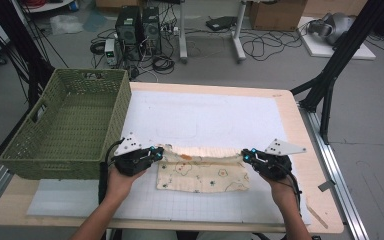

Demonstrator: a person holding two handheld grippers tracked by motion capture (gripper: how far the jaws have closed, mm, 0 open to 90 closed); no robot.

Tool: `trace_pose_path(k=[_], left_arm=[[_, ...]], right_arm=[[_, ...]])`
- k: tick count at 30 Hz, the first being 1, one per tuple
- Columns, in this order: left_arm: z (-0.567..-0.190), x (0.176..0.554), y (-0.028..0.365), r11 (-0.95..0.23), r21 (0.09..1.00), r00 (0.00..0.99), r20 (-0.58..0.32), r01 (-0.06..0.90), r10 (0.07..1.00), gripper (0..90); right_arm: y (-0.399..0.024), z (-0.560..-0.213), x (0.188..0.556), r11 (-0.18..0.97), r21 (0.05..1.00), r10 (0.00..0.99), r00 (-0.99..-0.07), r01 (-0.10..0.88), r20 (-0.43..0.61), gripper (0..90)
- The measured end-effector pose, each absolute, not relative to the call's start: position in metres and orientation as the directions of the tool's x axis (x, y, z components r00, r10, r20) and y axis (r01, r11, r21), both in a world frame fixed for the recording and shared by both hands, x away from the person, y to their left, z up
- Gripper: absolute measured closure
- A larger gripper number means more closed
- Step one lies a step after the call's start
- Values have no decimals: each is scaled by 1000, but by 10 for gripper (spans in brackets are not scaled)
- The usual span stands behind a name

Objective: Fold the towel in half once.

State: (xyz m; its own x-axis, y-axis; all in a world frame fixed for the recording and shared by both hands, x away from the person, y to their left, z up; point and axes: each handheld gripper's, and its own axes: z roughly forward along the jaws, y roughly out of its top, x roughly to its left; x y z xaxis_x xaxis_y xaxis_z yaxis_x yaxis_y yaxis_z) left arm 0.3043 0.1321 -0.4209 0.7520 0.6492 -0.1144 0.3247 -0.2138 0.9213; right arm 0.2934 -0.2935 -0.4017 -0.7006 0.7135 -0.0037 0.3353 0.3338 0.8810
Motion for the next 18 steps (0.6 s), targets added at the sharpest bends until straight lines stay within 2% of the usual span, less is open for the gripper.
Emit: trace_pose_path(k=[13,18], left_arm=[[-435,290,134,-244,898,767,-143,367,626,853],[-436,286,139,-220,887,746,-182,406,641,816]], right_arm=[[-296,-421,279,388,843,679,-734,372,11,856],[-293,-425,276,437,811,679,-734,389,-13,853]])
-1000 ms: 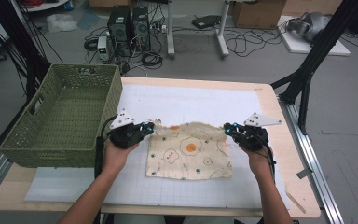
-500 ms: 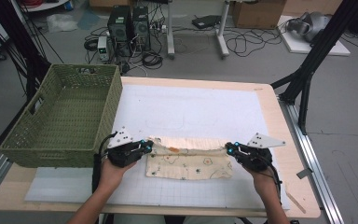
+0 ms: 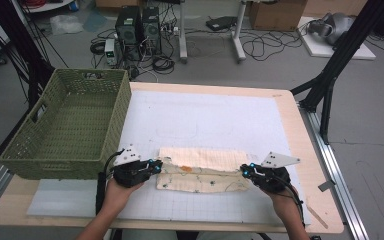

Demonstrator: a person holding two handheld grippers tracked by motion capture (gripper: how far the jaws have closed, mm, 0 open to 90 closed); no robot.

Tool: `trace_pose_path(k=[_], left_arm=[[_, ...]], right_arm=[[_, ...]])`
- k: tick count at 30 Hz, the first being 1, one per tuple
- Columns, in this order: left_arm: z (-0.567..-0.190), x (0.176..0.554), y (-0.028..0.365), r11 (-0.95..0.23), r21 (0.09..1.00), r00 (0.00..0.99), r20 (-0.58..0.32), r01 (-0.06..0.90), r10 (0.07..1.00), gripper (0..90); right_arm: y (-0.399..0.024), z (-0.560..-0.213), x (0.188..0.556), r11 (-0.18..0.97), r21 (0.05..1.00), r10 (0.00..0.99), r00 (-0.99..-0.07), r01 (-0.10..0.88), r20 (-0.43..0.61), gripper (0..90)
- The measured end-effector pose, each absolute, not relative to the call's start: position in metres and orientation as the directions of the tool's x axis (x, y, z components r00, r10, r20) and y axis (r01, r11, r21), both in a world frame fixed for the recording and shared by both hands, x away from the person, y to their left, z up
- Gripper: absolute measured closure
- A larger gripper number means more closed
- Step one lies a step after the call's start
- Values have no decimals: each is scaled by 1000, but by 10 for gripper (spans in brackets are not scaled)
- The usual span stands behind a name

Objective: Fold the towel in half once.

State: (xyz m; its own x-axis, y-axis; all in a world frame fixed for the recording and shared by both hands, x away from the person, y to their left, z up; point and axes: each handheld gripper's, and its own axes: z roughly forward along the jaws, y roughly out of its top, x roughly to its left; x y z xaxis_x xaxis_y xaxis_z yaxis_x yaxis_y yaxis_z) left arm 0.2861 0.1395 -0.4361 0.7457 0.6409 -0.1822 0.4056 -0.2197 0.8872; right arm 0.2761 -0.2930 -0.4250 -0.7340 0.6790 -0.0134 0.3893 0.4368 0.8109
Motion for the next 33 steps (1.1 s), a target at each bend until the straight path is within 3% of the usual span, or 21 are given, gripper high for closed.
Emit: trace_pose_path(k=[3,6,12,20,27,33], left_arm=[[-435,286,143,-193,887,742,-213,420,636,711],[-435,288,146,-167,890,727,-224,424,649,660],[-435,293,148,-154,890,709,-226,429,667,624],[-435,313,139,-168,875,683,-220,454,697,558],[-441,329,131,-199,829,666,-251,523,703,551],[-449,329,122,-332,772,686,-178,542,705,723]], right_arm=[[-292,-428,274,454,795,677,-736,401,-15,853],[-290,-428,271,477,782,667,-744,400,-27,850],[-291,-429,264,516,750,658,-752,413,-39,760],[-316,-413,257,396,817,711,-703,418,15,633],[-300,-427,269,451,760,707,-708,468,16,742],[-289,-441,270,518,709,653,-756,480,34,834]])
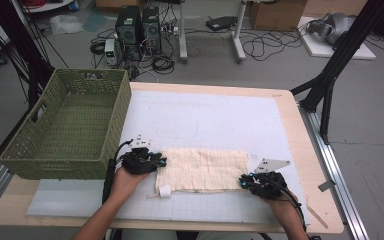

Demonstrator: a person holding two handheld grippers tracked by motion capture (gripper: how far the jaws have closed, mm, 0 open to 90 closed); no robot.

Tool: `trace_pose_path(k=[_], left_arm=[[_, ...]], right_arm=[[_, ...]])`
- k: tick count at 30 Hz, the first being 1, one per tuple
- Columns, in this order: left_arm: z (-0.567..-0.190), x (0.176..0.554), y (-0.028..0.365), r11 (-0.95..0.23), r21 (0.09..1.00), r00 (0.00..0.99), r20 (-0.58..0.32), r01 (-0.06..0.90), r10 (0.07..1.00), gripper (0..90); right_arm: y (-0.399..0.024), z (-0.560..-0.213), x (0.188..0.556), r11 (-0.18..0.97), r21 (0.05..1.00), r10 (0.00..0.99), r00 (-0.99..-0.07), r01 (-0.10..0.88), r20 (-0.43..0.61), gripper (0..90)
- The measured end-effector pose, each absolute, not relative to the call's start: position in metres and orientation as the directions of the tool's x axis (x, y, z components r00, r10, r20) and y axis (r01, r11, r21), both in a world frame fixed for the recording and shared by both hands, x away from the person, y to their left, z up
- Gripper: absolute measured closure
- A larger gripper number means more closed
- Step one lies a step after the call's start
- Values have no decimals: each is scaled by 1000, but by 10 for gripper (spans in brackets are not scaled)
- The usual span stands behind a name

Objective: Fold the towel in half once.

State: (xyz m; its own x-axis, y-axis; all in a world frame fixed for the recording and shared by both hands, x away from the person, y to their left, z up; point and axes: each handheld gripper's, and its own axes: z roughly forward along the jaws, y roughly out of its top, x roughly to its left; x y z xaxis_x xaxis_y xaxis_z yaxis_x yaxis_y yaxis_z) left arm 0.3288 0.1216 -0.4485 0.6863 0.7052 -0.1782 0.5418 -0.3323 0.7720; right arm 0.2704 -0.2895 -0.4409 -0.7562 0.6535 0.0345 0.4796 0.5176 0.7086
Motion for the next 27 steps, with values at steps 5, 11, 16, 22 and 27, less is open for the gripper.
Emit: trace_pose_path(k=[5,11,16,22,27], left_arm=[[-446,323,119,-376,771,703,-127,514,700,855],[-437,323,128,-324,781,673,-160,533,722,764],[-430,335,131,-225,831,635,-184,508,750,470],[-429,358,124,-174,830,608,-230,531,760,475],[-436,374,118,-185,798,594,-249,573,765,470]], right_arm=[[-293,-439,263,546,693,621,-783,470,41,886],[-298,-432,260,541,695,611,-789,473,61,811],[-306,-416,275,420,791,673,-738,444,57,710],[-301,-415,324,354,812,763,-646,464,37,637],[-292,-431,353,384,761,770,-637,524,50,592]])
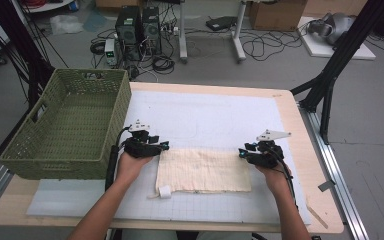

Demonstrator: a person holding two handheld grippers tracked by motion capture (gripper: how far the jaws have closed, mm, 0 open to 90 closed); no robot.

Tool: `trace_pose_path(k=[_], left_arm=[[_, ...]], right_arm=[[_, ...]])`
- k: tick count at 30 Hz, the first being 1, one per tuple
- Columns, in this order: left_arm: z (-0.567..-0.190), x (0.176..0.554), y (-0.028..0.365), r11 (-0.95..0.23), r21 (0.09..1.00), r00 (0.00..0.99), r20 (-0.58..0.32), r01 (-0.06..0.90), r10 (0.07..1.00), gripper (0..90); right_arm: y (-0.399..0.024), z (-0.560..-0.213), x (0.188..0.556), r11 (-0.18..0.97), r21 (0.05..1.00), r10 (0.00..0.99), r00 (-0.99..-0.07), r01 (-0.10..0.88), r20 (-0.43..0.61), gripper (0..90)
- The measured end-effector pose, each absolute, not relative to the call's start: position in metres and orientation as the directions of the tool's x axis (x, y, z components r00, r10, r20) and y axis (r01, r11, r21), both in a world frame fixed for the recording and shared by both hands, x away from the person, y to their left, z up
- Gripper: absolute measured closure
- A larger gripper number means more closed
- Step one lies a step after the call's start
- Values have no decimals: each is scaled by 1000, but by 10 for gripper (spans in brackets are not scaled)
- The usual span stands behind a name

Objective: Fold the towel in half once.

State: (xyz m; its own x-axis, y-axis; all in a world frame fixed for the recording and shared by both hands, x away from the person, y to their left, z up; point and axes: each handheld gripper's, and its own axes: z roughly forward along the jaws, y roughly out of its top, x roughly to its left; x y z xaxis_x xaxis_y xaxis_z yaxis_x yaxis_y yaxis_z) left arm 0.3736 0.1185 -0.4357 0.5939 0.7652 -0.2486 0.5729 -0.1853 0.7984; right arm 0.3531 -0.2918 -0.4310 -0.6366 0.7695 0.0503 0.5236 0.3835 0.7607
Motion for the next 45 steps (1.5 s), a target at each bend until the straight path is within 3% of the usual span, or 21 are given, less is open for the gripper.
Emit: trace_pose_path(k=[5,8,10,12,16,22,27,36,41,45], left_arm=[[-446,377,114,-267,753,624,-234,602,746,494],[-445,375,115,-307,747,642,-202,589,740,539],[-445,372,114,-345,747,666,-171,568,726,665],[-446,369,114,-362,752,686,-162,551,709,840],[-441,367,119,-325,795,669,-133,513,731,862],[-434,369,126,-258,862,642,-96,436,761,862],[-438,378,120,-281,857,625,-61,432,778,861],[-449,384,114,-278,840,582,-54,465,811,844],[-442,382,124,-209,857,559,-106,470,823,581],[-435,375,128,-165,870,584,-161,465,796,512]], right_arm=[[-286,-444,360,422,713,748,-659,560,75,564],[-288,-443,358,440,708,737,-672,553,67,598],[-289,-443,357,438,705,736,-673,557,73,662],[-290,-443,356,437,704,720,-687,560,99,835],[-283,-439,348,486,714,714,-700,504,8,851],[-279,-433,346,439,784,756,-652,438,-60,853],[-271,-438,353,473,765,775,-619,436,-126,852],[-262,-446,366,471,742,813,-561,477,-155,842],[-269,-440,362,421,771,836,-535,478,-124,698],[-278,-428,351,395,807,818,-568,440,-90,670]])
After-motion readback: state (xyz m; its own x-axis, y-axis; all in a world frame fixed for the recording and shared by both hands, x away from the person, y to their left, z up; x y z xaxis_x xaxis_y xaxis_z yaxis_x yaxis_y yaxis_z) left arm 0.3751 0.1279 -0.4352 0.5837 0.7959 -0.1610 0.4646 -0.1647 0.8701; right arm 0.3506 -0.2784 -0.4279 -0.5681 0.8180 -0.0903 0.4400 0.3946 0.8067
